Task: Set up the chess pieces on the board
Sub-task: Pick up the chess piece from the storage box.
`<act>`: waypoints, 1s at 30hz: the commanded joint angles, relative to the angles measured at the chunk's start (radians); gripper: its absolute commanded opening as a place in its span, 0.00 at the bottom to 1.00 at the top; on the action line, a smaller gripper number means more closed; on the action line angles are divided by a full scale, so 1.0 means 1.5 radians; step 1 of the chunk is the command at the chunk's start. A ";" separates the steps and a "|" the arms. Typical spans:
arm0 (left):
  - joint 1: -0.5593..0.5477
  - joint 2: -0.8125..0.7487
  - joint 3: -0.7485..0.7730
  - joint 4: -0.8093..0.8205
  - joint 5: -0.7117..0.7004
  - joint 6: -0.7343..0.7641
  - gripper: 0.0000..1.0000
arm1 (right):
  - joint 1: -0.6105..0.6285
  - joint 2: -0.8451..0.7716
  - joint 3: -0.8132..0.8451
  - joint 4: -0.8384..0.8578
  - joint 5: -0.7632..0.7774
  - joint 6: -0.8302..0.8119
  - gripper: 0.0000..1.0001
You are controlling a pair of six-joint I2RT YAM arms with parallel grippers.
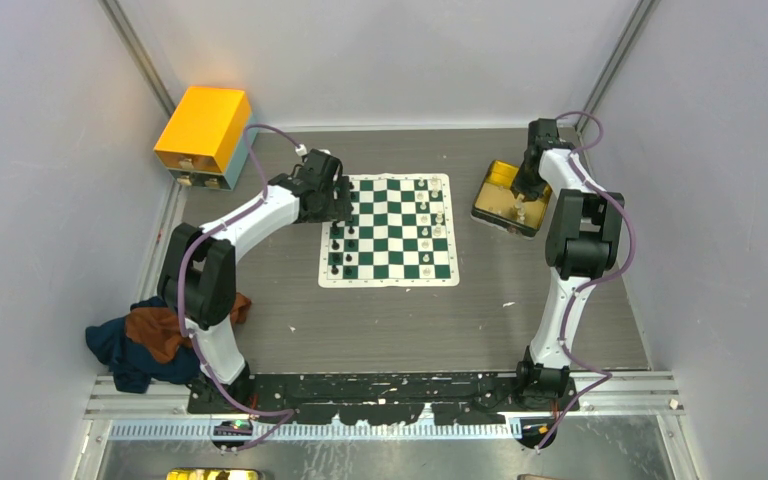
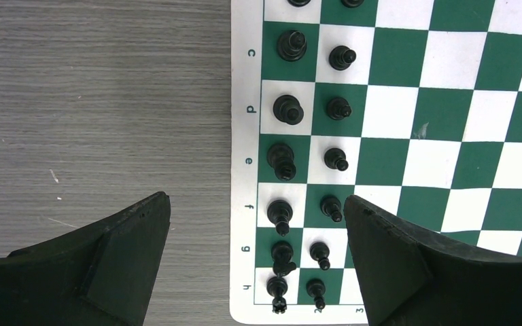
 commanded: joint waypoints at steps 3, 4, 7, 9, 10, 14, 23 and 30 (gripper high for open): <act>-0.002 -0.006 0.017 0.008 -0.007 0.004 0.99 | -0.002 -0.006 0.007 0.006 -0.001 0.007 0.25; -0.002 -0.007 0.016 0.008 -0.007 0.005 0.99 | -0.002 -0.006 0.007 0.006 -0.001 0.007 0.24; -0.002 -0.008 0.013 0.009 -0.007 0.005 0.99 | -0.002 -0.006 0.005 0.005 -0.001 0.008 0.19; -0.002 -0.009 0.013 0.009 -0.007 0.005 0.99 | -0.002 -0.010 0.005 0.004 -0.002 0.008 0.13; -0.002 -0.010 0.012 0.009 -0.007 0.005 0.99 | -0.002 -0.012 0.006 0.004 -0.002 0.008 0.09; -0.002 -0.014 0.010 0.008 -0.008 0.008 0.99 | -0.002 -0.019 0.012 0.000 -0.001 0.009 0.01; -0.001 -0.029 0.003 0.008 -0.010 0.011 0.99 | -0.001 -0.046 0.023 -0.011 -0.004 0.014 0.01; -0.001 -0.041 -0.003 0.010 -0.009 0.012 0.99 | 0.011 -0.074 0.049 -0.027 -0.003 0.011 0.01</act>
